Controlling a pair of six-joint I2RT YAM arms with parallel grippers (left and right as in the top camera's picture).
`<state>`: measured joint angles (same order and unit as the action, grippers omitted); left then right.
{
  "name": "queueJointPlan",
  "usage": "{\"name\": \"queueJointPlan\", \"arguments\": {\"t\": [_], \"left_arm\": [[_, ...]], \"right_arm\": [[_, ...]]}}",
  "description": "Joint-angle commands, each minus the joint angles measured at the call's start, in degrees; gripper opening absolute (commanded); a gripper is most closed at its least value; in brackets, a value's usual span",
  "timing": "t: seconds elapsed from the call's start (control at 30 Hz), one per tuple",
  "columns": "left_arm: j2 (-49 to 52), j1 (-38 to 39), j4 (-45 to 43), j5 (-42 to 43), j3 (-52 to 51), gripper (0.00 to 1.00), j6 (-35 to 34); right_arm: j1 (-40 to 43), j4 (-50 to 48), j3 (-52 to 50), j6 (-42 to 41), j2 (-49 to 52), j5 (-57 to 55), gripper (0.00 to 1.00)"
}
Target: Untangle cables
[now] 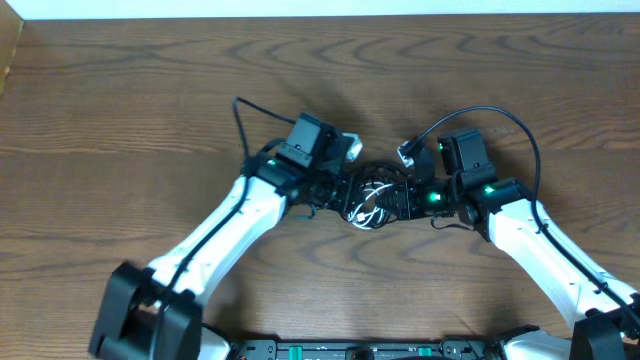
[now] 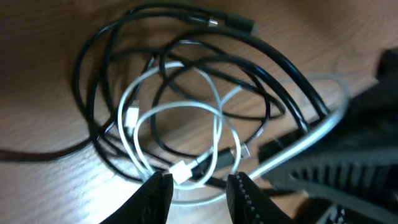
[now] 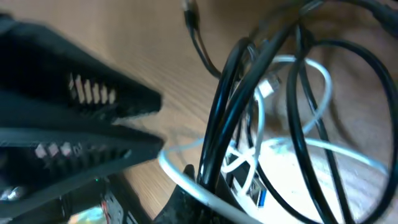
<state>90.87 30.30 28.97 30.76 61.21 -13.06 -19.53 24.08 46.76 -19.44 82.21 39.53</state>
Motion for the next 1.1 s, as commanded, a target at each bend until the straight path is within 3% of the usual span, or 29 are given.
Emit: {"name": "queueJointPlan", "arguments": {"t": [0.0,0.17,0.67,1.07], "left_arm": [[4.92,0.26,-3.85,0.02,-0.79,0.35,0.98],[10.34,0.31,-7.85,0.04,-0.79,0.38,0.79],[16.31,4.11,-10.29,2.56,-0.79,0.38,0.15],[16.31,7.58,-7.50,-16.11,-0.79,0.38,0.09]], "right_arm": [[-0.28,5.81,0.04,-2.80,-1.05,-12.59,0.01],[-0.28,14.58,0.04,-4.26,-1.05,-25.42,0.01],[-0.28,16.28,0.04,-2.99,-1.05,-25.88,0.01],[-0.28,17.97,0.04,-2.97,-1.05,-25.90,0.01]]}}
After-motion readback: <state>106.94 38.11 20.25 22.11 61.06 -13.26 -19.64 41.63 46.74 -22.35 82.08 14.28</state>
